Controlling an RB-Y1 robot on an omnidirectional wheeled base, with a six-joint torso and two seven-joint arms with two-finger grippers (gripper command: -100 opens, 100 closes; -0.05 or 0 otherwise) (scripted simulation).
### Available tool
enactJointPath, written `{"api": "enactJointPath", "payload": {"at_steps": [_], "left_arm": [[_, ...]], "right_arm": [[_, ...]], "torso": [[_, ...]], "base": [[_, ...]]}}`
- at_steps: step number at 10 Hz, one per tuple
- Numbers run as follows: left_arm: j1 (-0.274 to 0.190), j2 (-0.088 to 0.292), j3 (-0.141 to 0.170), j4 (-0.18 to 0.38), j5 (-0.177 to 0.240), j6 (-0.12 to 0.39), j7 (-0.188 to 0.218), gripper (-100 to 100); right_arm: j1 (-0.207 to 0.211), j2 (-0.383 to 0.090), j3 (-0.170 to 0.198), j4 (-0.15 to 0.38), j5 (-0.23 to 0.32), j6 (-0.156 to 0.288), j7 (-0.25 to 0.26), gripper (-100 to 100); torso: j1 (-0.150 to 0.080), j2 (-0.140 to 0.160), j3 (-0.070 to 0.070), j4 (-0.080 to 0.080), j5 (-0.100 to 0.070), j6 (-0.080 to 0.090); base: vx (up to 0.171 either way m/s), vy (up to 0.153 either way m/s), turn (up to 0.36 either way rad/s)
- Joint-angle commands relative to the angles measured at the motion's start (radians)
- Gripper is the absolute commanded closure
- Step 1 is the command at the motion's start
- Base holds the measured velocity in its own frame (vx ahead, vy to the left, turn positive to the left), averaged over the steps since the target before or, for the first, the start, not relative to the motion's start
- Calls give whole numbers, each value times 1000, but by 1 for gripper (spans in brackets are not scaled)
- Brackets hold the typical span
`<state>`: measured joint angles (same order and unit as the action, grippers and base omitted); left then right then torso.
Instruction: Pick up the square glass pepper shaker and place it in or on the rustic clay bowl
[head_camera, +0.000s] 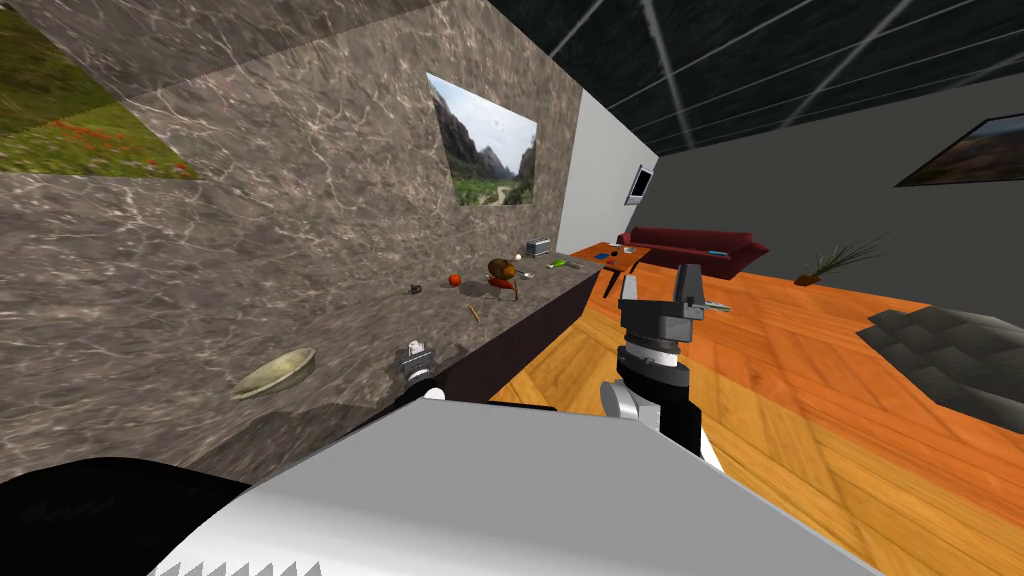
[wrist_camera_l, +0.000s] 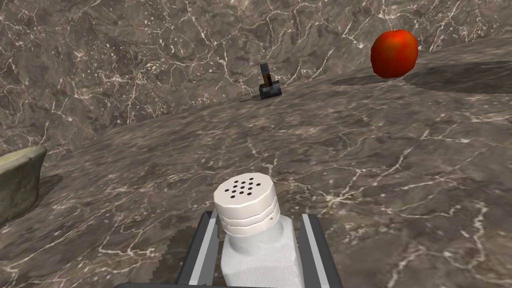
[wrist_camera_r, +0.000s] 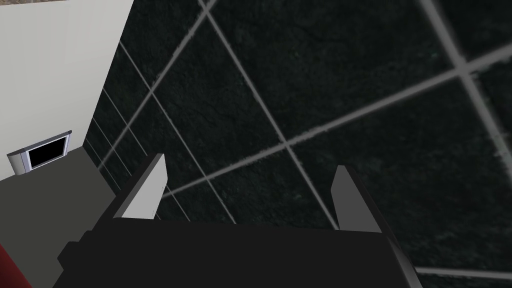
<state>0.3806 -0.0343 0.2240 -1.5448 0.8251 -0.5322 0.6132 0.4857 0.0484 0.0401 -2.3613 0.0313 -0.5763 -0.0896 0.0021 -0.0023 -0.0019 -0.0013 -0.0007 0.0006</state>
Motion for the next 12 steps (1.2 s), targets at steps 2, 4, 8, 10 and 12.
{"api": "enactJointPath", "payload": {"at_steps": [2,4,8,10,12], "left_arm": [[0,0,0,0,0,0,0,100],[0,0,0,0,0,0,0,100],[-5,95,0,-23,-3,-13,10,100],[-14,143,0,-41,-5,-21,20,100],[-27,182,1,-58,-5,-26,33,100]], "right_arm": [[0,0,0,0,0,0,0,0],[0,0,0,0,0,0,0,0],[0,0,0,0,0,0,0,0],[0,0,0,0,0,0,0,0],[0,0,0,0,0,0,0,0]], "torso": [[0,0,0,0,0,0],[0,0,0,0,0,0],[-1,0,0,0,-2,0],[-3,0,0,0,-3,0],[-4,0,0,0,-3,0]], "base": [[0,0,0],[0,0,0],[0,-10,-2],[-3,-20,5],[-8,-16,22]]}}
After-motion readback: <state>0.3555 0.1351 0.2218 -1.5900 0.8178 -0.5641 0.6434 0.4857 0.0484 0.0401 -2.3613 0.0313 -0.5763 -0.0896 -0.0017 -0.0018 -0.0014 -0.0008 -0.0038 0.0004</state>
